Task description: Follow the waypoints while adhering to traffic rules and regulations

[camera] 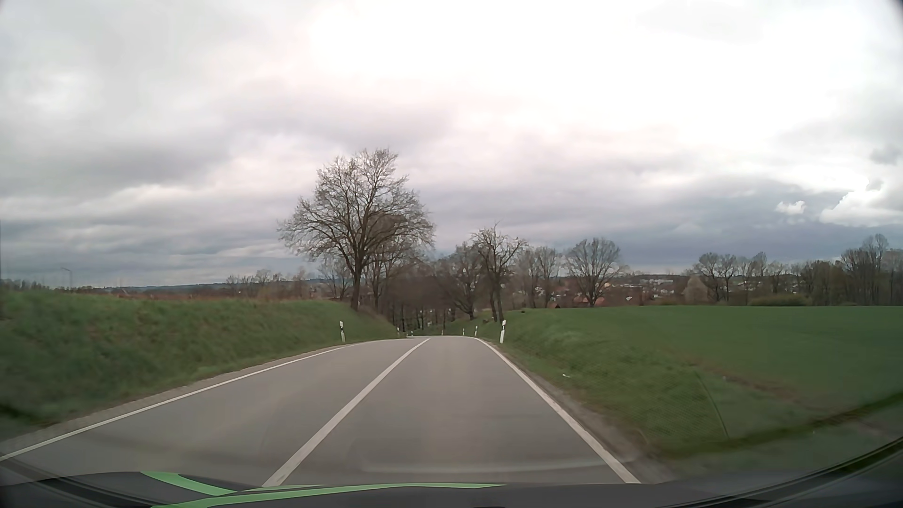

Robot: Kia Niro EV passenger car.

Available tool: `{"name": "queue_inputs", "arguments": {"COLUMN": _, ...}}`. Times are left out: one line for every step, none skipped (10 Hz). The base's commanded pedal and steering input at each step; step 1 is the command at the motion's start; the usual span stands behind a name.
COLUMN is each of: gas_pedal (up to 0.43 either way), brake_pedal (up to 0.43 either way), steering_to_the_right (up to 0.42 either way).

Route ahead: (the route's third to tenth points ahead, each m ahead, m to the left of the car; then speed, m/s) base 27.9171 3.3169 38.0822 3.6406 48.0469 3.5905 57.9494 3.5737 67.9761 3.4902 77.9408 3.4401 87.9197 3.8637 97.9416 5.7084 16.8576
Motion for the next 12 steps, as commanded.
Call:
{"name": "queue_inputs", "arguments": {"gas_pedal": 0.000, "brake_pedal": 0.000, "steering_to_the_right": 0.004}}
{"name": "queue_inputs", "arguments": {"gas_pedal": 0.000, "brake_pedal": 0.006, "steering_to_the_right": 0.005}}
{"name": "queue_inputs", "arguments": {"gas_pedal": 0.000, "brake_pedal": 0.012, "steering_to_the_right": 0.006}}
{"name": "queue_inputs", "arguments": {"gas_pedal": 0.000, "brake_pedal": 0.030, "steering_to_the_right": 0.006}}
{"name": "queue_inputs", "arguments": {"gas_pedal": 0.000, "brake_pedal": 0.043, "steering_to_the_right": 0.006}}
{"name": "queue_inputs", "arguments": {"gas_pedal": 0.000, "brake_pedal": 0.061, "steering_to_the_right": 0.006}}
{"name": "queue_inputs", "arguments": {"gas_pedal": 0.000, "brake_pedal": 0.067, "steering_to_the_right": 0.006}}
{"name": "queue_inputs", "arguments": {"gas_pedal": 0.000, "brake_pedal": 0.079, "steering_to_the_right": 0.005}}
{"name": "queue_inputs", "arguments": {"gas_pedal": 0.000, "brake_pedal": 0.085, "steering_to_the_right": 0.004}}
{"name": "queue_inputs", "arguments": {"gas_pedal": 0.000, "brake_pedal": 0.085, "steering_to_the_right": 0.000}}
{"name": "queue_inputs", "arguments": {"gas_pedal": 0.000, "brake_pedal": 0.085, "steering_to_the_right": -0.001}}
{"name": "queue_inputs", "arguments": {"gas_pedal": 0.000, "brake_pedal": 0.085, "steering_to_the_right": -0.001}}
